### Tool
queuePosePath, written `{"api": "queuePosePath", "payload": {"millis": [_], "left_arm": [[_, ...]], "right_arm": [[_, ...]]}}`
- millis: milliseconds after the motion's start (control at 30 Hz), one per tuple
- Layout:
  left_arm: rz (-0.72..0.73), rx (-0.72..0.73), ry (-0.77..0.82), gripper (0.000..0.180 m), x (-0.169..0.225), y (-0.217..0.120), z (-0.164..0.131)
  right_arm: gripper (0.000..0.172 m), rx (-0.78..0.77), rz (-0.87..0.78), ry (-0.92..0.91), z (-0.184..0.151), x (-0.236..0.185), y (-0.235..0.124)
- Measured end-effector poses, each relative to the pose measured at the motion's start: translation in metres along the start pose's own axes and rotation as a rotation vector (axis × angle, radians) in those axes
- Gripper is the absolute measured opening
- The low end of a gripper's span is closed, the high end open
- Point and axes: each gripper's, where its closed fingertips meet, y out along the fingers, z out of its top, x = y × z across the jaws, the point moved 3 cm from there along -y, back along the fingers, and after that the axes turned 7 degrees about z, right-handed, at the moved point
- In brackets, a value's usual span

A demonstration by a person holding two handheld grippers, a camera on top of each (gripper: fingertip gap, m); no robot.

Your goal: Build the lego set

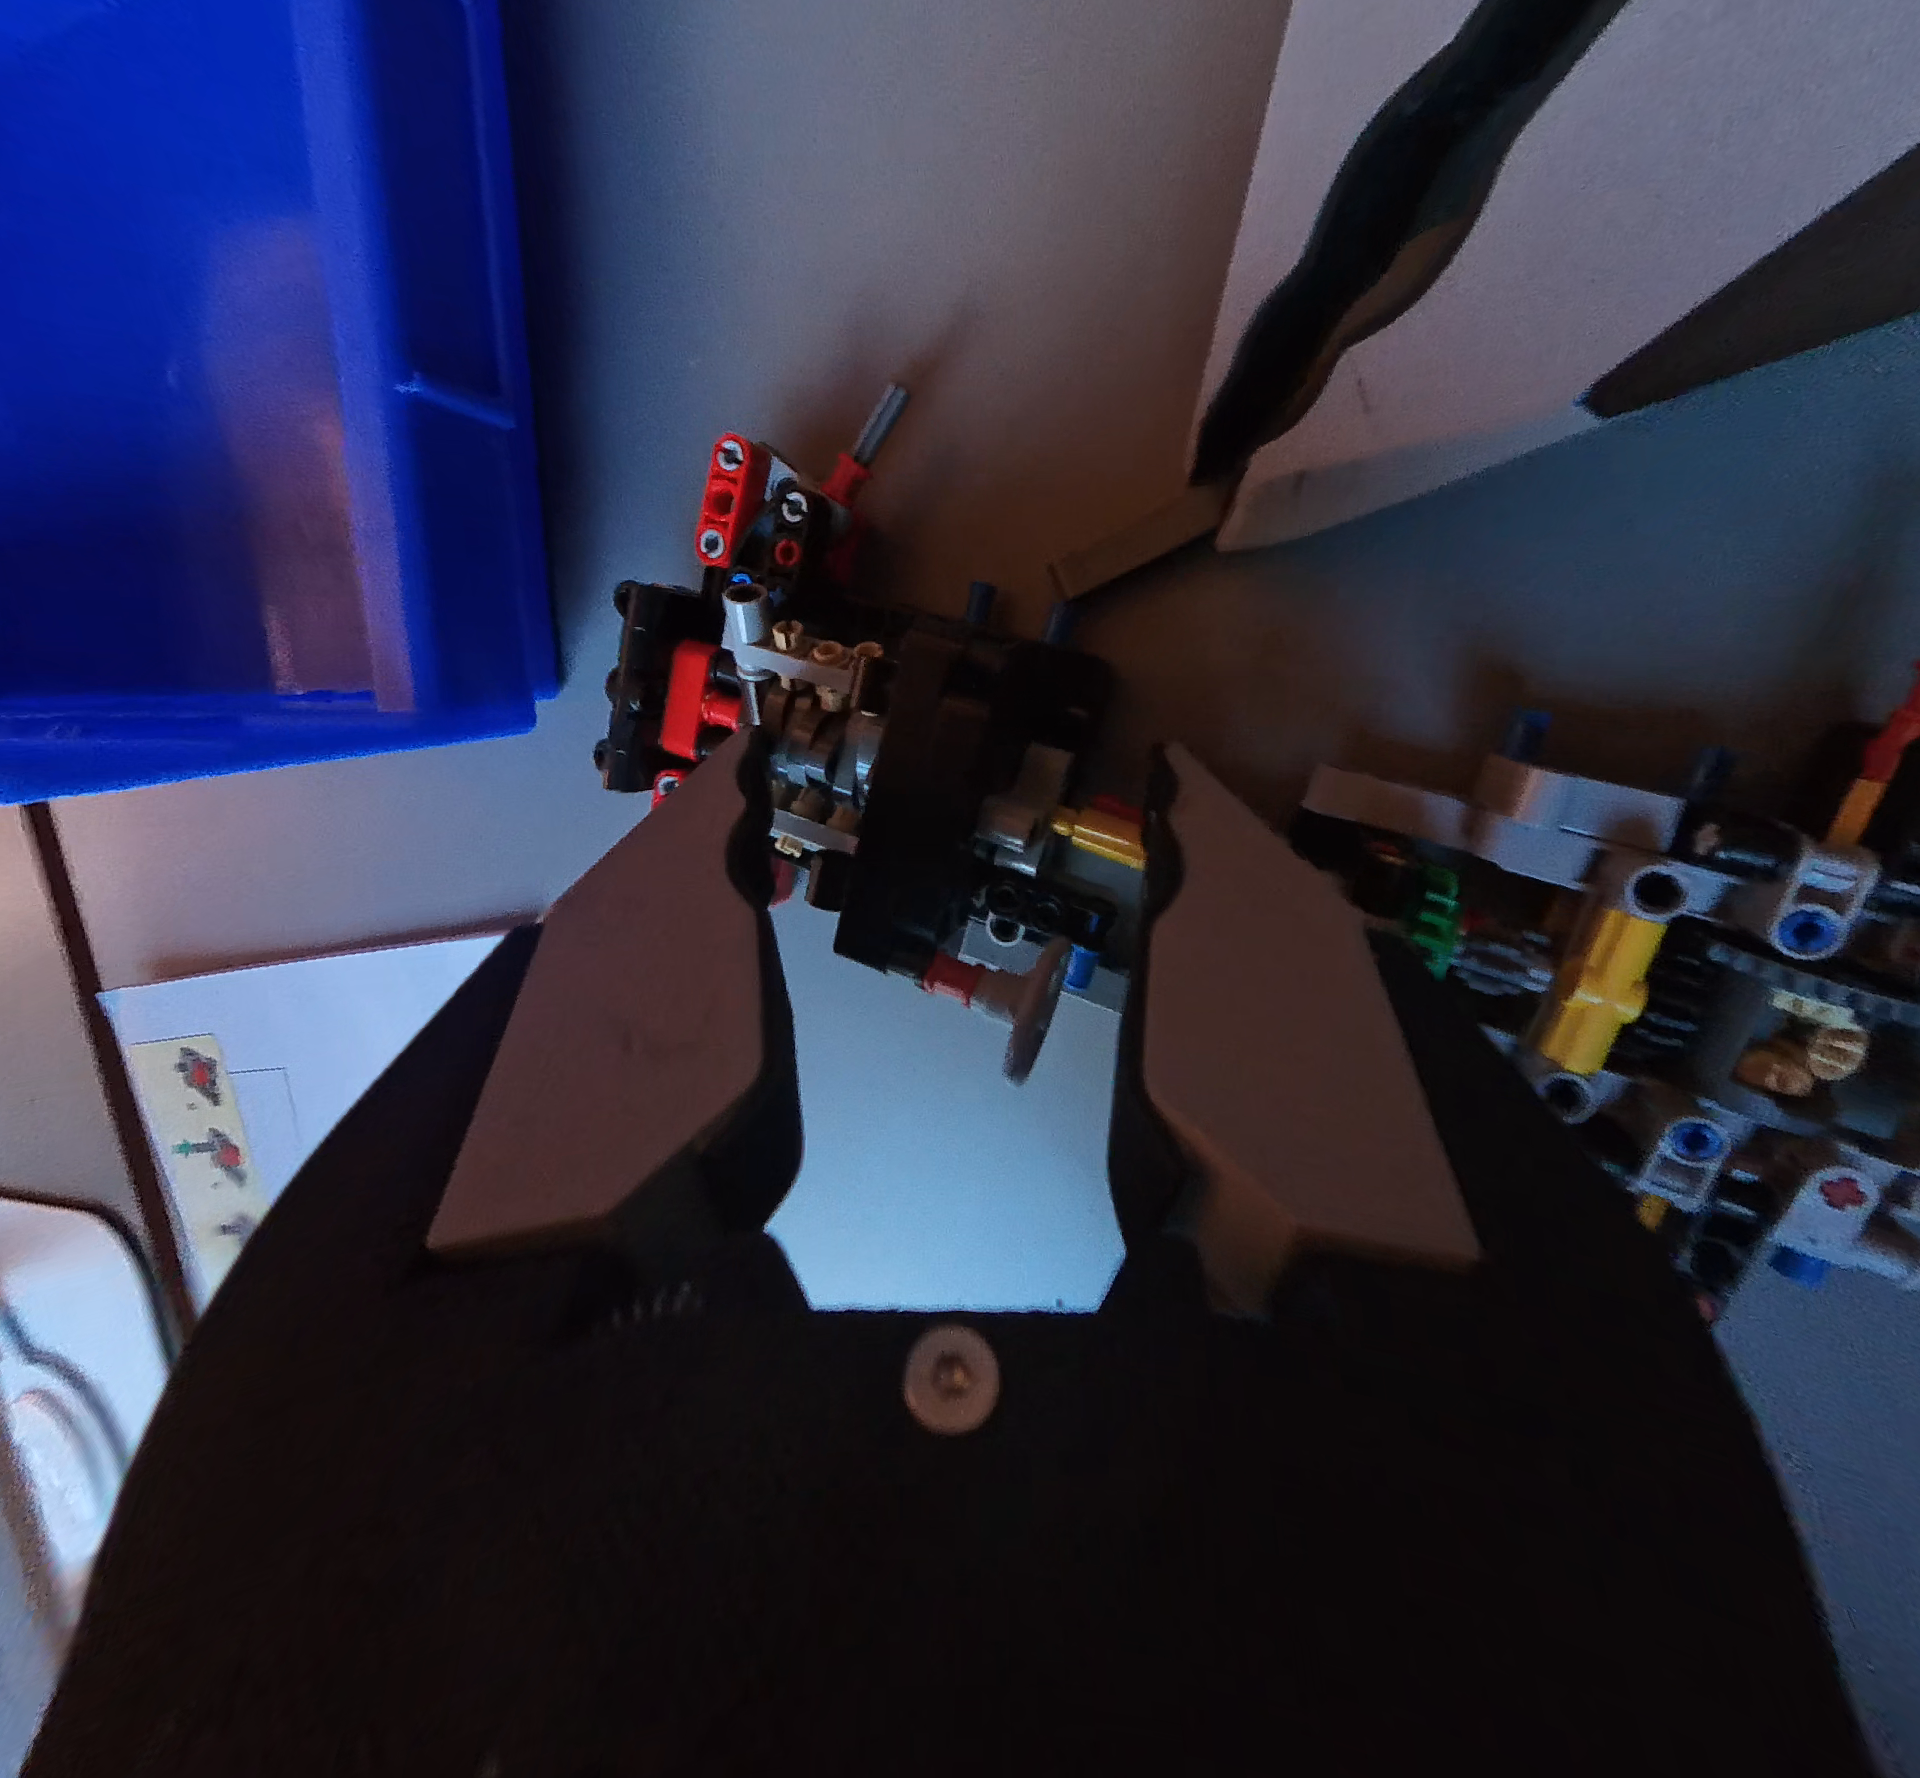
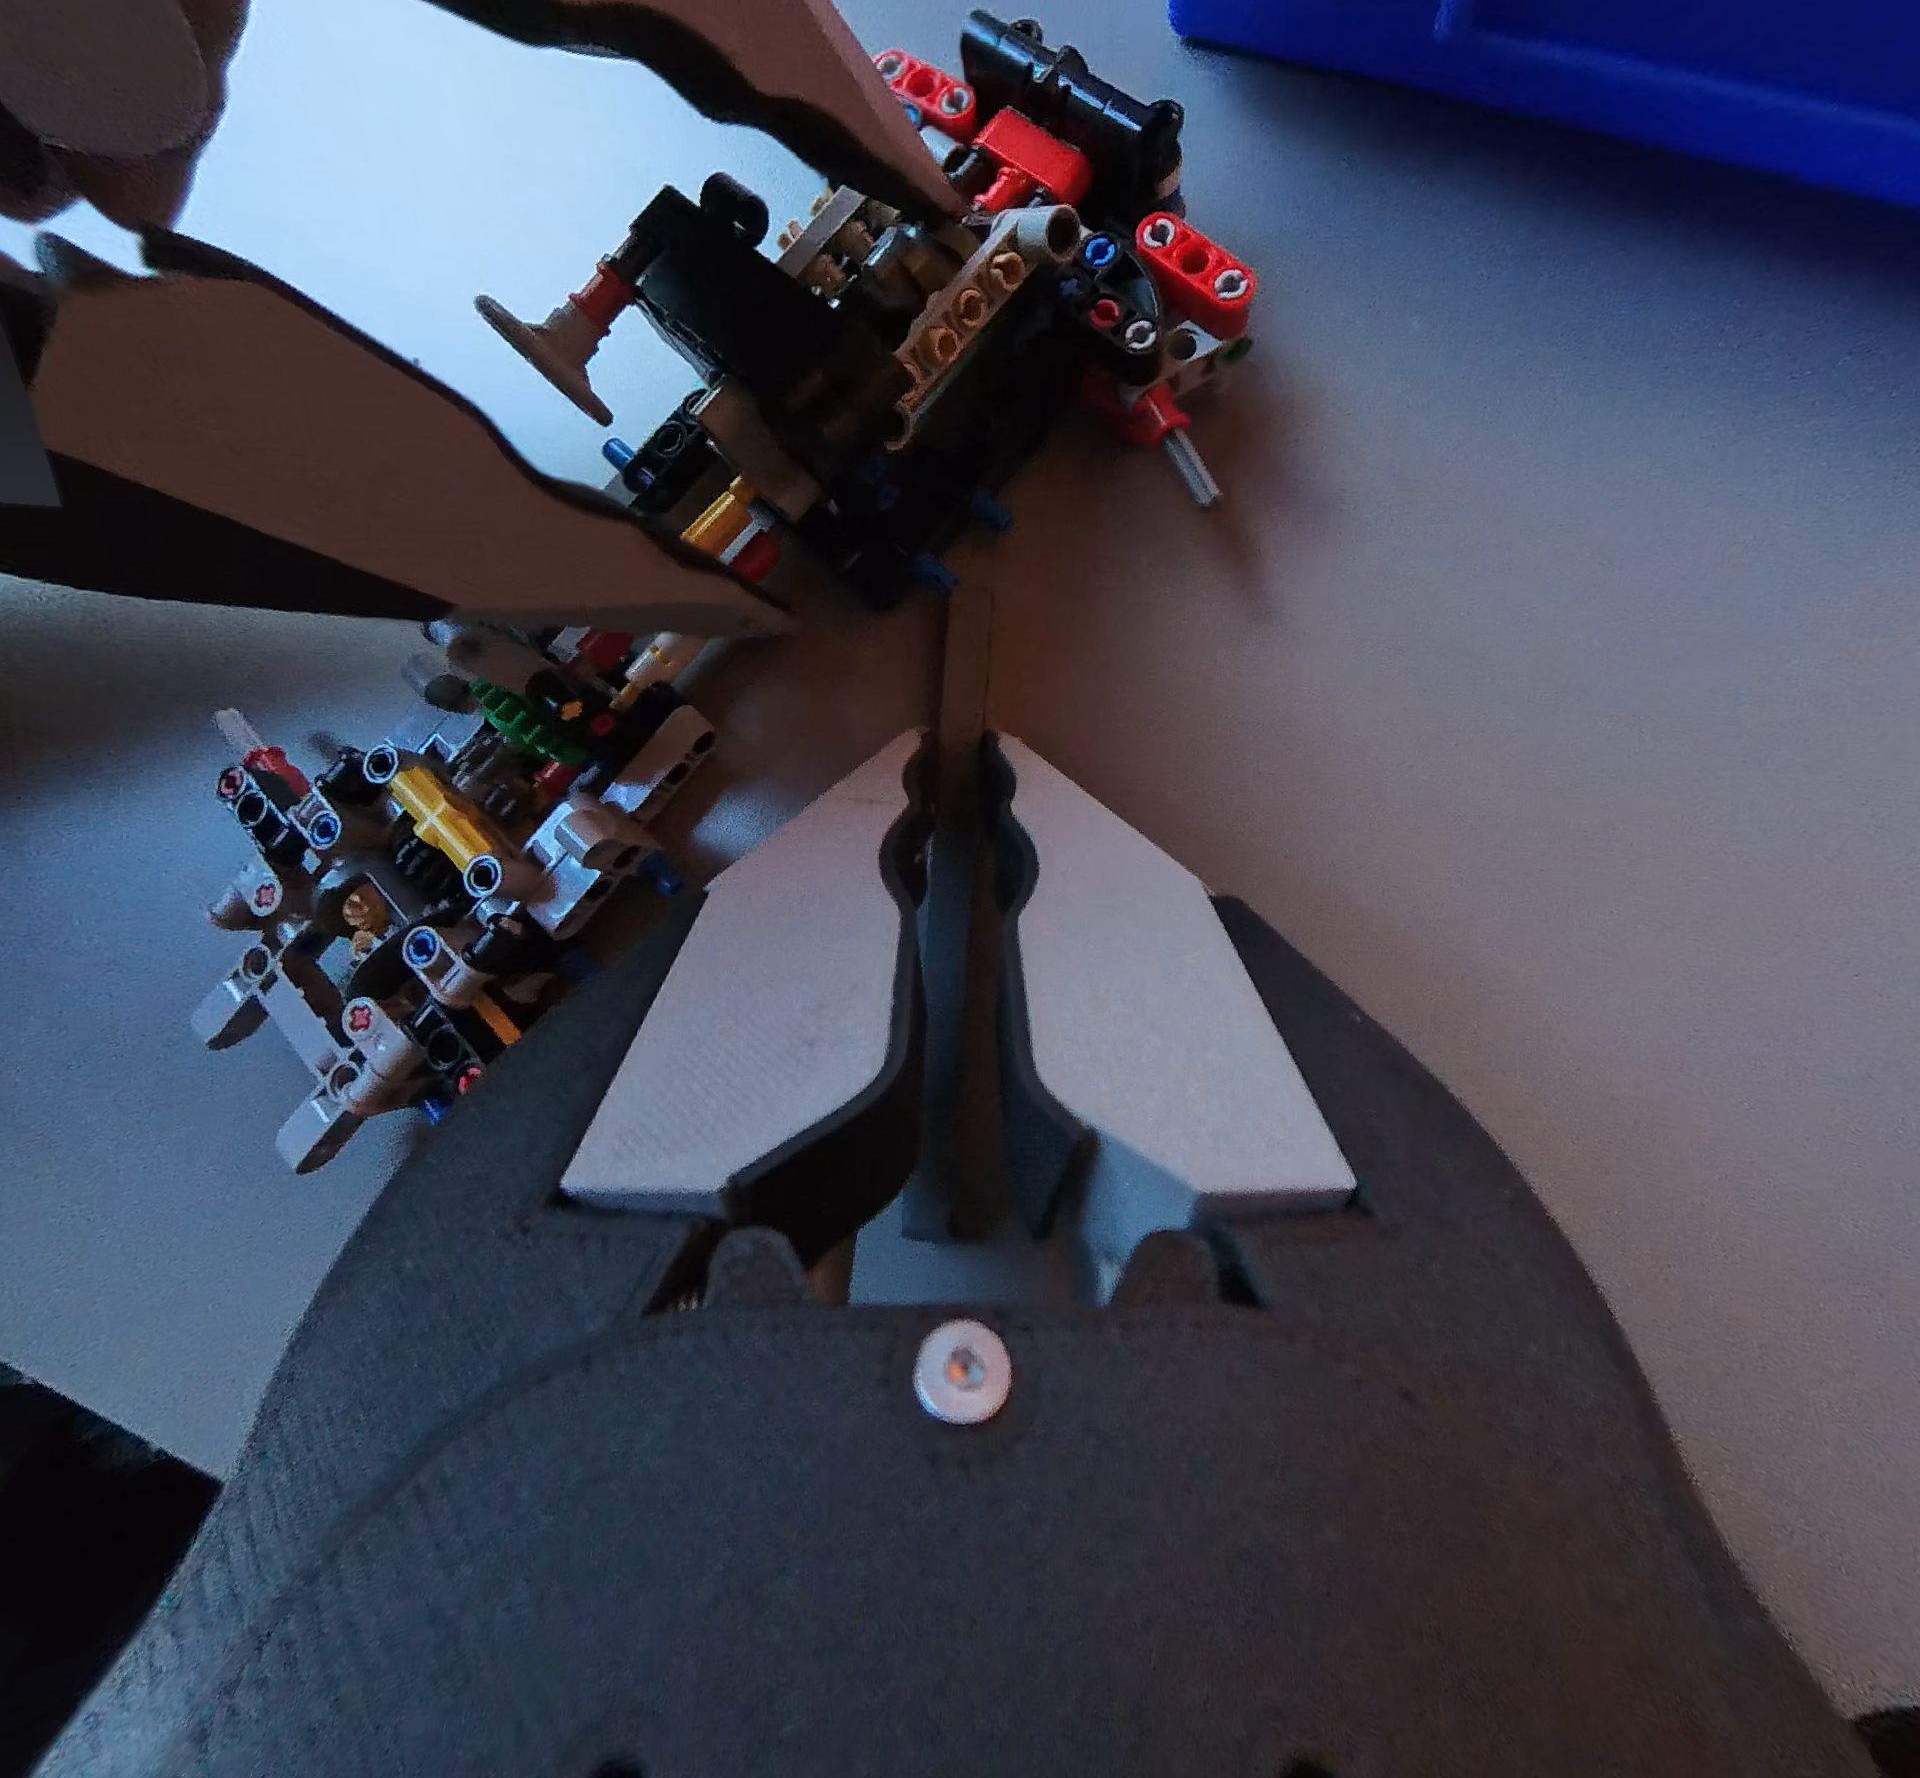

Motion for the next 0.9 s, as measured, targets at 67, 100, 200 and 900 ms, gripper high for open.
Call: {"api": "queuePosePath", "payload": {"millis": [67, 100, 200, 900], "left_arm": [[0.060, 0.001, 0.031, 0.064, -0.0028, 0.0027, 0.0000], [0.080, 0.000, 0.034, 0.061, -0.0035, 0.0033, 0.0005], [0.077, -0.003, 0.011, 0.060, -0.0038, 0.0034, 0.0002], [0.113, 0.024, -0.077, 0.060, -0.0011, 0.0056, 0.0053]], "right_arm": [[0.006, -0.003, -0.016, -0.022, 0.0003, 0.0005, 0.0002], [0.006, -0.002, -0.025, -0.037, 0.0003, 0.0002, 0.0004], [0.005, 0.032, -0.015, 0.023, 0.0002, 0.0006, 0.0001], [0.006, 0.075, -0.099, 0.136, 0.0044, -0.0012, 0.0039]]}}
